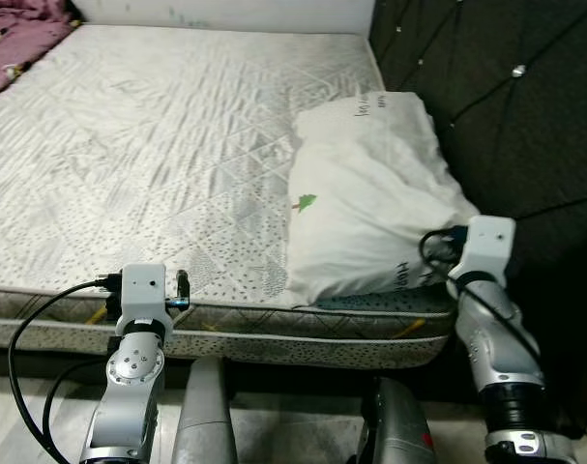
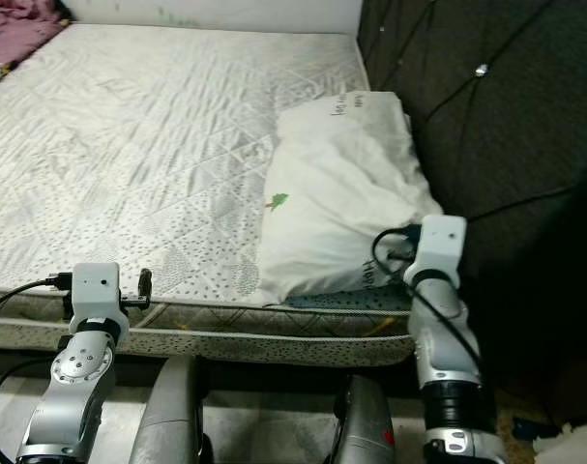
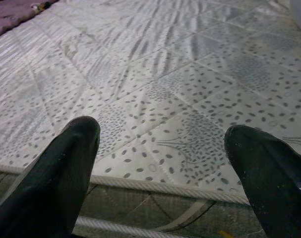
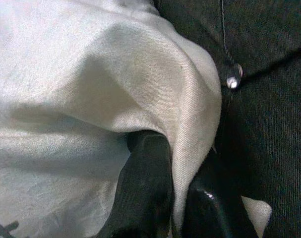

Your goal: Clean up the room

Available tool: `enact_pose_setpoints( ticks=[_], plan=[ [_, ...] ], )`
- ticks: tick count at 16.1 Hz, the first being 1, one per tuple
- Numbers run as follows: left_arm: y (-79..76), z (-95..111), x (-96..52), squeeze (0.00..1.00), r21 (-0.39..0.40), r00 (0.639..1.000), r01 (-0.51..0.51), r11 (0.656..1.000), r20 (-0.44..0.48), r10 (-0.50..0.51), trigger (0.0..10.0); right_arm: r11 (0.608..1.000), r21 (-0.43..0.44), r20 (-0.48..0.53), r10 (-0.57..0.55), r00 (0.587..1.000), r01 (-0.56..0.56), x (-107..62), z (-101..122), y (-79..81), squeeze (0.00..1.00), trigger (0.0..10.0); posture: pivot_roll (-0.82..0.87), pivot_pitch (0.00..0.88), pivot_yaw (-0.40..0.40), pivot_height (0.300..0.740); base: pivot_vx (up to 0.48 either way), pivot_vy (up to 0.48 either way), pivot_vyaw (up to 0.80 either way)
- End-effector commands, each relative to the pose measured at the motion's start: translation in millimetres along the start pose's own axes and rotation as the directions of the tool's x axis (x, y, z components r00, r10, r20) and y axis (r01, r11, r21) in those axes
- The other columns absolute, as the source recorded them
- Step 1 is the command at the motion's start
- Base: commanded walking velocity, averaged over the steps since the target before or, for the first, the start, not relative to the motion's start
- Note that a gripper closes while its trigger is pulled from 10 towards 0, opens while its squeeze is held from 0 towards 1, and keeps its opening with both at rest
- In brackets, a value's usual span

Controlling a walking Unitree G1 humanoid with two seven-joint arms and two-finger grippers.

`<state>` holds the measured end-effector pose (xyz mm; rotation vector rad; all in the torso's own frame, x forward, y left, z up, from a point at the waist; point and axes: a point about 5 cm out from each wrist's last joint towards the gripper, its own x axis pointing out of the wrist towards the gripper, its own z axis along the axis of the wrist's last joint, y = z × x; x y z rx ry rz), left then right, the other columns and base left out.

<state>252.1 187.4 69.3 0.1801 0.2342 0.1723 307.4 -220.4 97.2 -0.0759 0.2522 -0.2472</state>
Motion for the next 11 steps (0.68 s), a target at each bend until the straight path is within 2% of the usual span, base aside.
enact_pose_setpoints(
  ticks=[1,3,7,9,10,11],
  plan=[
    [-0.5,7.5,0.6,0.00,0.001,0.999,0.011,1.000,0.037,-0.011,10.0,0.998,0.034,0.070,0.054,0.996,-0.057,-4.0,10.6,12.1,1.00,10.0,0.12,0.000,-0.020,0.575,0.000,0.000,0.00],
    [-3.5,10.0,1.7,0.00,-0.012,0.999,0.016,1.000,0.046,-0.015,10.0,0.996,-0.051,0.121,0.073,0.990,-0.067,-4.8,16.1,18.4,1.00,10.0,0.12,0.000,-0.022,0.575,0.000,0.000,0.00],
    [-6.4,12.7,1.7,0.00,-0.025,0.998,0.012,1.000,0.061,-0.010,10.0,0.995,-0.045,0.160,0.092,0.983,-0.086,-3.0,25.1,25.8,1.00,10.0,0.12,0.000,-0.026,0.575,0.000,0.000,0.00],
    [-6.2,12.1,1.5,0.00,-0.026,0.998,0.009,1.000,0.059,-0.007,10.0,0.997,-0.040,0.158,0.068,0.985,-0.062,-2.6,25.0,22.2,1.00,10.0,0.12,0.000,-0.028,0.575,0.000,0.000,0.00],
    [-6.0,11.9,1.2,0.00,-0.024,0.998,0.006,1.000,0.060,-0.005,10.0,0.999,-0.032,0.187,0.021,0.982,-0.015,-3.0,27.9,15.3,1.00,10.0,0.12,0.000,-0.028,0.575,0.000,0.000,0.00],
    [-6.0,11.8,1.2,0.00,-0.023,0.998,0.006,1.000,0.060,-0.005,10.0,0.999,-0.042,0.225,0.023,0.974,-0.014,-4.1,34.4,15.8,1.00,10.0,0.12,0.000,-0.028,0.575,0.000,0.000,0.00]
  ],
)
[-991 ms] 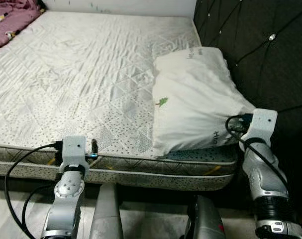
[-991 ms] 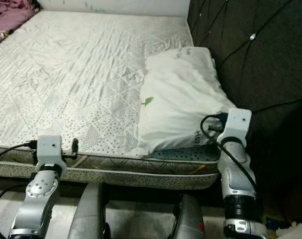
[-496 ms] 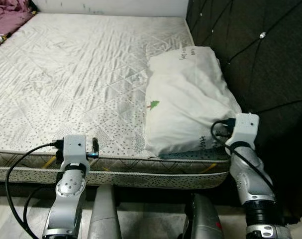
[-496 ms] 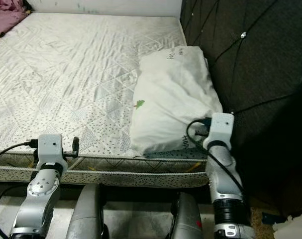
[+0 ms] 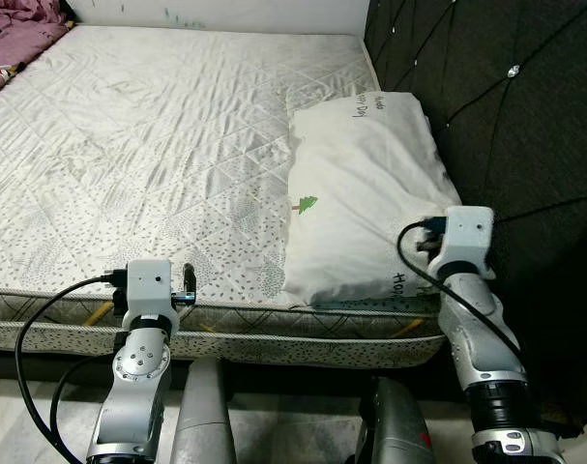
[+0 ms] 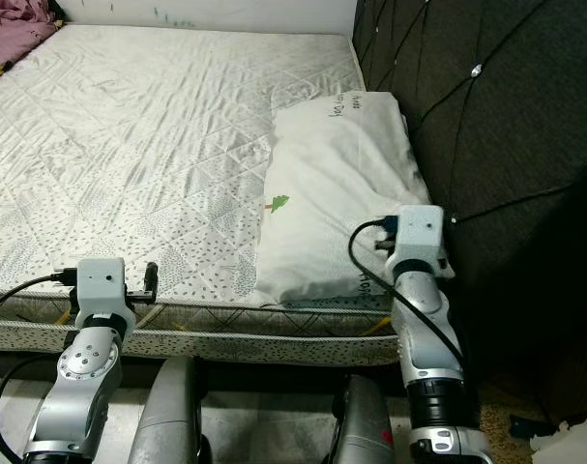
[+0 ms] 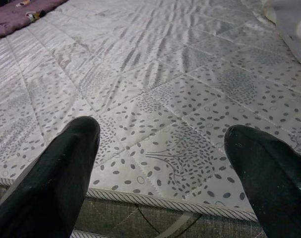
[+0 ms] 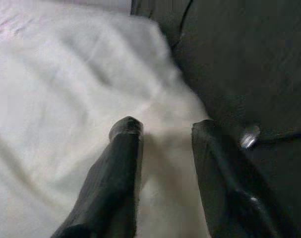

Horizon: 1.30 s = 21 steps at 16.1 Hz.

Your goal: Clean up the room

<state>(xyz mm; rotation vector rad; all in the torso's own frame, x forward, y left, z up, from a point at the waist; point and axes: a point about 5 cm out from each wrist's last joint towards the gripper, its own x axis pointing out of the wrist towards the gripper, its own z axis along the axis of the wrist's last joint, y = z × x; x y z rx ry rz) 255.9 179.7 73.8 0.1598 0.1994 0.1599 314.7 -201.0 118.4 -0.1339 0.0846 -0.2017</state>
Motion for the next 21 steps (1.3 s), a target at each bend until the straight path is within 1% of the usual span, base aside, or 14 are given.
enact_pose_setpoints(
  ticks=[1,3,5,6,8,9,10,11,12,13,14,17,19,21],
  plan=[
    [1.2,5.4,0.1,0.00,-0.001,1.000,-0.006,1.000,0.025,0.006,10.0,1.000,-0.019,0.101,-0.012,0.995,0.014,1.8,20.1,-1.7,1.00,10.0,0.12,0.000,-0.028,0.575,0.000,0.000,0.00],
    [1.1,5.5,0.7,0.00,0.000,1.000,-0.005,1.000,0.025,0.005,10.0,1.000,-0.027,0.147,0.005,0.989,-0.001,5.5,31.4,3.1,1.00,10.0,0.12,0.000,-0.025,0.575,0.000,0.000,0.00],
    [-1.5,7.1,2.8,0.00,-0.001,1.000,0.000,1.000,0.028,0.000,10.0,0.999,-0.004,0.128,0.048,0.991,-0.048,15.4,34.0,18.8,1.00,10.0,0.12,0.000,-0.026,0.575,0.000,0.000,0.00],
    [-2.4,7.3,3.5,0.00,0.000,1.000,0.001,1.000,0.028,-0.001,10.0,0.997,0.027,0.070,0.069,0.995,-0.071,20.9,26.4,27.9,1.00,10.0,0.13,0.000,-0.028,0.575,0.000,0.000,0.00],
    [-2.6,7.6,4.0,0.00,-0.001,1.000,0.000,1.000,0.027,0.000,10.0,0.994,0.079,-0.018,0.083,0.996,-0.082,26.9,15.0,37.5,1.00,10.0,0.14,0.000,-0.032,0.575,0.000,0.000,0.00],
    [-0.9,7.0,3.6,0.00,0.000,1.000,-0.005,1.000,0.024,0.005,10.0,0.990,0.110,-0.102,0.105,0.989,-0.094,30.7,4.0,47.6,1.00,10.0,0.15,0.000,-0.035,0.575,0.000,0.000,0.00],
    [0.5,6.2,3.0,0.00,0.000,1.000,-0.011,1.000,0.023,0.011,10.0,0.982,0.149,-0.220,0.144,0.965,-0.113,29.6,-13.5,57.3,1.00,10.0,0.15,0.000,-0.040,0.575,0.000,0.000,0.00],
    [0.9,6.0,2.9,0.00,-0.002,1.000,-0.015,1.000,0.023,0.015,10.0,0.979,0.168,-0.282,0.159,0.946,-0.114,27.2,-23.8,61.4,1.00,10.0,0.15,0.000,-0.041,0.575,0.000,0.000,0.00],
    [1.3,5.7,2.9,0.00,-0.004,1.000,-0.019,1.000,0.023,0.019,10.0,0.965,0.235,-0.357,0.198,0.913,-0.117,20.6,-39.0,68.3,1.00,10.0,0.16,0.000,-0.042,0.575,0.000,0.000,0.00],
    [0.9,6.4,3.2,0.00,-0.006,0.999,-0.015,1.000,0.029,0.015,10.0,0.961,0.250,-0.369,0.206,0.906,-0.117,18.0,-43.2,70.0,1.00,10.0,0.16,0.000,-0.043,0.575,0.000,0.000,0.00],
    [-1.0,9.7,3.2,0.00,-0.001,0.999,-0.006,1.000,0.052,0.006,10.0,0.952,0.276,-0.354,0.227,0.907,-0.130,15.3,-43.9,73.0,1.00,10.0,0.15,0.000,-0.040,0.575,0.000,0.000,0.00],
    [-6.4,15.4,6.9,0.00,-0.008,0.997,0.002,1.000,0.075,-0.001,10.0,0.940,0.299,-0.303,0.254,0.919,-0.161,20.5,-34.4,77.1,1.00,10.0,0.14,0.000,-0.033,0.575,0.000,0.000,0.00],
    [-9.3,17.5,9.0,0.00,-0.047,0.997,0.016,0.999,0.074,-0.013,10.0,0.952,0.235,-0.176,0.240,0.955,-0.196,25.3,-14.4,72.4,1.00,10.0,0.13,0.000,-0.031,0.575,0.000,0.000,0.00],
    [-10.3,19.1,11.6,0.00,-0.051,0.996,0.015,0.999,0.085,-0.011,10.0,0.948,0.218,-0.081,0.256,0.963,-0.234,24.0,0.7,72.9,0.98,10.0,0.13,0.000,-0.031,0.575,0.000,0.000,0.00]
  ],
)
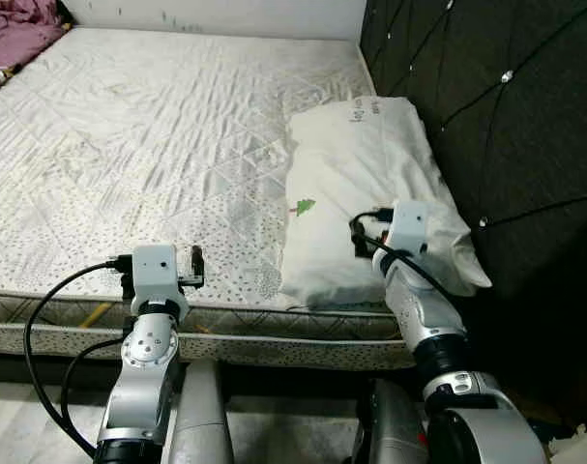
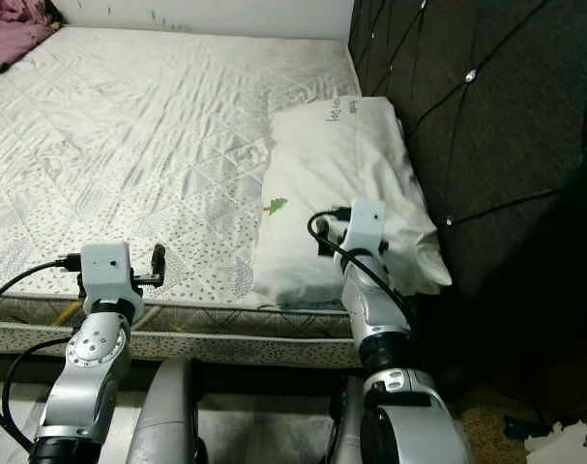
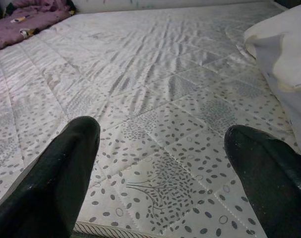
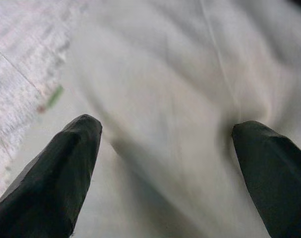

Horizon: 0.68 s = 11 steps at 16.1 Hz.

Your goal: Clean up the room

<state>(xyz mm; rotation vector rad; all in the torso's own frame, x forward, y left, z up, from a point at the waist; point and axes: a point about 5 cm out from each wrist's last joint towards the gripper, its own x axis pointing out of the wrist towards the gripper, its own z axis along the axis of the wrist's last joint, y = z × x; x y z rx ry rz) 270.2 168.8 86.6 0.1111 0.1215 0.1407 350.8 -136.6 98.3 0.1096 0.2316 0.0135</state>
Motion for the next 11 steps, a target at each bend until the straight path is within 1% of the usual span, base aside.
enact_pose_setpoints(
  ticks=[1,2,3,4,5,6,7,8,9,11],
  plan=[
    [-0.2,2.5,2.9,0.00,0.003,1.000,-0.006,1.000,0.013,0.006,10.0,0.999,-0.031,0.066,0.034,0.997,-0.032,-2.0,12.0,4.0,0.69,10.0,0.13,0.000,-0.031,0.575,0.000,0.000,0.00],
    [-0.2,4.1,5.6,0.00,0.006,1.000,-0.010,1.000,0.022,0.010,10.0,0.999,-0.021,0.099,0.045,0.994,-0.044,-5.9,16.3,6.4,0.00,10.0,0.12,0.000,-0.030,0.575,0.000,0.000,0.00],
    [-0.1,5.5,8.1,0.00,0.005,1.000,-0.011,1.000,0.026,0.010,10.0,0.997,-0.030,0.104,0.076,0.992,-0.074,-9.0,16.1,8.3,0.00,10.0,0.12,0.000,-0.027,0.575,0.000,0.000,0.00],
    [0.1,6.4,9.3,0.00,0.001,0.999,-0.011,1.000,0.031,0.010,10.0,0.995,-0.040,0.128,0.101,0.987,-0.097,-12.7,17.7,9.2,0.00,10.0,0.12,0.000,-0.026,0.575,0.000,0.000,0.00],
    [0.5,8.4,13.6,0.00,-0.003,0.999,-0.011,1.000,0.042,0.011,10.0,0.992,-0.044,0.161,0.124,0.979,-0.119,-17.4,20.6,9.5,0.00,10.0,0.11,0.000,-0.023,0.575,0.000,0.000,0.00],
    [-0.7,10.3,16.9,0.00,-0.004,0.999,-0.011,1.000,0.052,0.011,10.0,0.993,-0.028,0.190,0.117,0.975,-0.114,-18.3,24.4,8.7,0.00,10.0,0.11,0.000,-0.020,0.575,0.000,0.000,0.00],
    [-1.6,11.4,18.9,0.00,-0.005,0.998,-0.009,1.000,0.057,0.010,10.0,0.994,-0.028,0.195,0.108,0.975,-0.105,-16.9,26.1,8.6,0.00,10.0,0.10,0.000,-0.017,0.580,0.000,0.000,0.00],
    [-3.7,13.9,22.0,0.00,-0.010,0.998,-0.005,1.000,0.066,0.006,10.0,0.996,-0.023,0.203,0.094,0.975,-0.091,-15.1,29.4,8.5,0.00,10.0,0.10,0.000,-0.015,0.590,0.000,0.000,0.00],
    [-6.5,18.2,28.1,0.00,-0.019,0.997,0.000,1.000,0.080,0.001,10.0,0.997,-0.008,0.227,0.081,0.971,-0.082,-11.4,38.2,9.0,0.00,10.0,0.09,0.000,-0.013,0.605,0.000,0.000,0.00],
    [-5.0,20.3,32.2,0.00,-0.040,0.996,-0.017,0.999,0.091,0.021,10.0,0.998,0.004,0.248,0.066,0.967,-0.069,-11.2,45.5,6.2,0.00,10.0,0.09,0.000,-0.013,0.624,0.000,0.000,0.00]
  ],
)
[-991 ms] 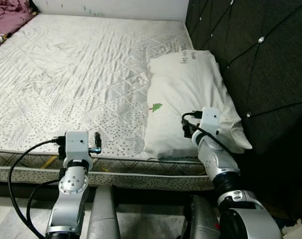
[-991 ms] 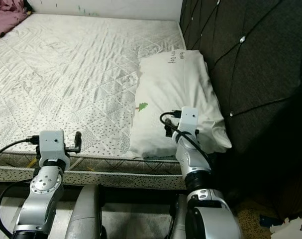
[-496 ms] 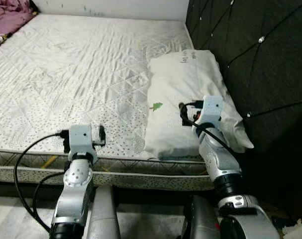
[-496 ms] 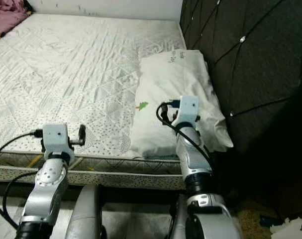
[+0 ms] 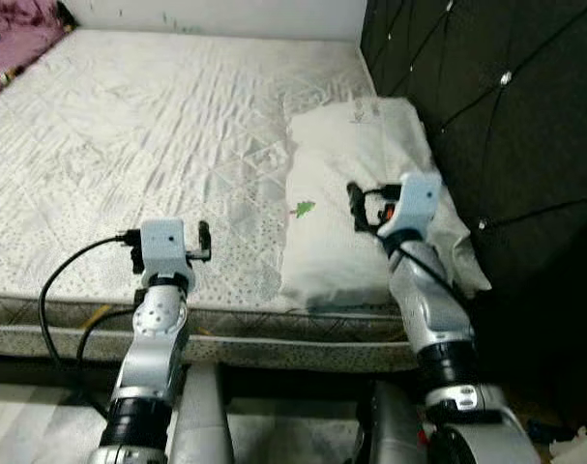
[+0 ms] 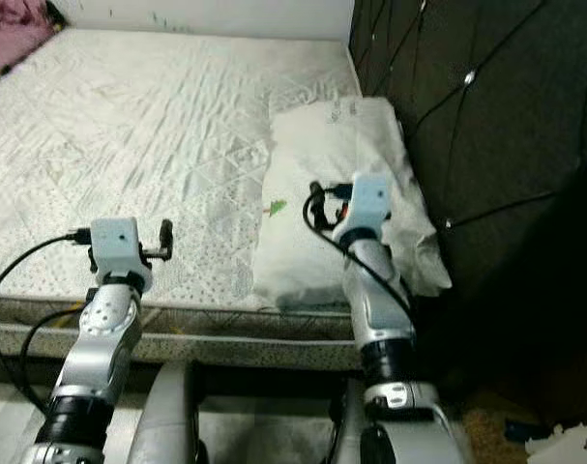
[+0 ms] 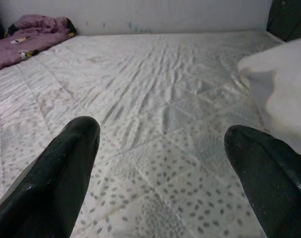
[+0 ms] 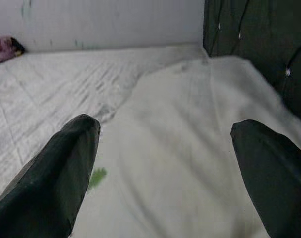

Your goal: Clean up the room

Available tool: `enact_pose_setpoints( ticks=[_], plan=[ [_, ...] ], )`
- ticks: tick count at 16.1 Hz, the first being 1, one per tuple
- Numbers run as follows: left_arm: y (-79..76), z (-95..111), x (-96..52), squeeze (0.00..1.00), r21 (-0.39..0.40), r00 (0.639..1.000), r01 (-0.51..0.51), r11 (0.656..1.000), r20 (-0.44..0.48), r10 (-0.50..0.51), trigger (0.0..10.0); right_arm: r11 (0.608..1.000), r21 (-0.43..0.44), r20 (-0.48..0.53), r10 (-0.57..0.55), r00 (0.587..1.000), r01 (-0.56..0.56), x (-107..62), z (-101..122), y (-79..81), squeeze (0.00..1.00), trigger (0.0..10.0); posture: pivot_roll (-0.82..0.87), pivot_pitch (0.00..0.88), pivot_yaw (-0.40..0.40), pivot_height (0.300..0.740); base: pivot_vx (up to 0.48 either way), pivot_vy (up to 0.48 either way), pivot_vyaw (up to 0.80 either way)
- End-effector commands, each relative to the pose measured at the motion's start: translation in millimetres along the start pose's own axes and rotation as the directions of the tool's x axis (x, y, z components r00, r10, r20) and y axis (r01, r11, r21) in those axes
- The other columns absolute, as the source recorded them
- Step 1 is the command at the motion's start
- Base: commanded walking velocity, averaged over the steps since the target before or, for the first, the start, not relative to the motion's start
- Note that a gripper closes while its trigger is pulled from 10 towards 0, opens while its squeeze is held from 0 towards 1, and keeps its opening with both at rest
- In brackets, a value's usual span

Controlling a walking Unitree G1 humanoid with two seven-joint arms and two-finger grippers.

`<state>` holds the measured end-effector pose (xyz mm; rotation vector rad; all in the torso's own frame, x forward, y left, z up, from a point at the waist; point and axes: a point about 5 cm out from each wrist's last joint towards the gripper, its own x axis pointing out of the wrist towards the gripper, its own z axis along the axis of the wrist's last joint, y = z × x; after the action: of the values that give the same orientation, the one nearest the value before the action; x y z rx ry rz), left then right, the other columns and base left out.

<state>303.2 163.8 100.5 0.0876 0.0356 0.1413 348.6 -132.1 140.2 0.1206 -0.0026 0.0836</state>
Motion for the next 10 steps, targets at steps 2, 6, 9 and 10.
enact_pose_setpoints(
  ticks=[2,6,9,10],
  plan=[
    [3.5,4.6,6.4,0.00,-0.022,1.000,-0.023,0.999,0.020,0.023,10.0,0.999,0.019,0.023,-0.037,0.999,0.037,3.0,7.1,-6.5,0.00,10.0,0.09,0.000,-0.015,0.642,0.000,0.000,-0.23],
    [-3.1,7.5,8.1,0.00,-0.035,1.000,0.003,0.999,0.030,-0.002,10.0,0.998,0.002,0.019,-0.069,0.997,0.069,-2.4,3.0,-10.2,0.00,10.0,0.08,0.000,-0.015,0.662,0.000,0.000,-0.49],
    [0.2,1.4,1.8,0.00,-0.013,1.000,-0.001,1.000,0.021,0.002,10.0,0.989,-0.076,0.008,-0.125,0.992,0.125,-9.9,-5.7,-13.4,0.00,10.0,0.09,0.000,-0.008,0.662,0.000,0.000,0.00],
    [1.6,-0.3,-0.1,0.00,-0.013,1.000,-0.003,1.000,0.016,0.004,10.0,0.988,-0.079,0.004,-0.135,0.991,0.135,-11.9,-7.8,-14.4,0.00,10.0,0.09,0.000,-0.006,0.662,0.000,0.000,0.00]
  ],
)
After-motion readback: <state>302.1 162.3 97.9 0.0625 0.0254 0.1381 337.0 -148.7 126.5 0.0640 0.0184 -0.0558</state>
